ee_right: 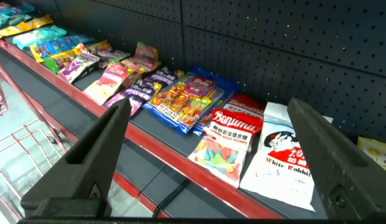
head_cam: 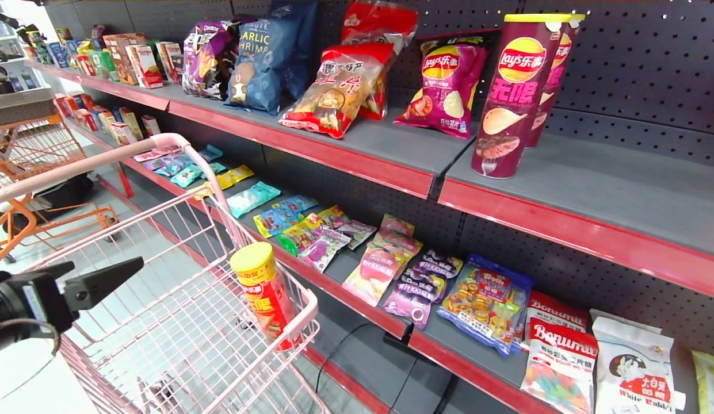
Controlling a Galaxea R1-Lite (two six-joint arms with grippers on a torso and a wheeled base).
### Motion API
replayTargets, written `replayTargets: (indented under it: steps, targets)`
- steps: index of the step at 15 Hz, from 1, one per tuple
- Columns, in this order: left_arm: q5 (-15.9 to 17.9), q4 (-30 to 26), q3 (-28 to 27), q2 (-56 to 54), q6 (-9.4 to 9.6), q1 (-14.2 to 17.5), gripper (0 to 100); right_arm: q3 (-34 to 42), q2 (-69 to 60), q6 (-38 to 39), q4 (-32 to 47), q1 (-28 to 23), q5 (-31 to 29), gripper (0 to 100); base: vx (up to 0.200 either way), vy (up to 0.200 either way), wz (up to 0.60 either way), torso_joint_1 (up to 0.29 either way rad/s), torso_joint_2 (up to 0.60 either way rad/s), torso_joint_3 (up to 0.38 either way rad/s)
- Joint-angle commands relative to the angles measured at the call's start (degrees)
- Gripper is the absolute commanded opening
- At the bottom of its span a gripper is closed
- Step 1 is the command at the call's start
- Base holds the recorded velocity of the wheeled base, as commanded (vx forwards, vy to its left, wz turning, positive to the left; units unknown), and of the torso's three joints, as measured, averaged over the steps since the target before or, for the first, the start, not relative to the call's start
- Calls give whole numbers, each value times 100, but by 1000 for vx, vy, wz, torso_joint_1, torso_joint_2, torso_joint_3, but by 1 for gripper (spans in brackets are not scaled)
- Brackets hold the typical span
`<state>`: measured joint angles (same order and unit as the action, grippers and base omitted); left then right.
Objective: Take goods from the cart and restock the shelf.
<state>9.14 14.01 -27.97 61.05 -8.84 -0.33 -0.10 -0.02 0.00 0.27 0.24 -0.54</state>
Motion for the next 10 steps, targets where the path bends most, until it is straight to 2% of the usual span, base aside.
replayTargets:
  steps: [1,3,5,6,7,9,10]
  targets:
    - [35,216,54,900,-4,-2,100,1,2,0,0,2,1,100,0,0,0,0,0,0]
    - [35,559,125,1199,-4,-11,100,1,2,0,0,2,1,100,0,0,0,0,0,0]
    - [176,726,169,1445,5,-29,100,1,2,0,0,2,1,100,0,0,0,0,0,0]
    - [510,788,160,1612,22,-46,100,1,2,0,0,2,1,100,0,0,0,0,0,0]
    - [729,788,160,1752,137,-46,100,1,2,0,0,2,10,100,0,0,0,0,0,0]
    - [826,937,230,2130,515,-46,100,1,2,-9,0,2,10,100,0,0,0,0,0,0]
    - [835,1043,248,2236,550,-64,100,1,2,-9,0,2,10,100,0,0,0,0,0,0]
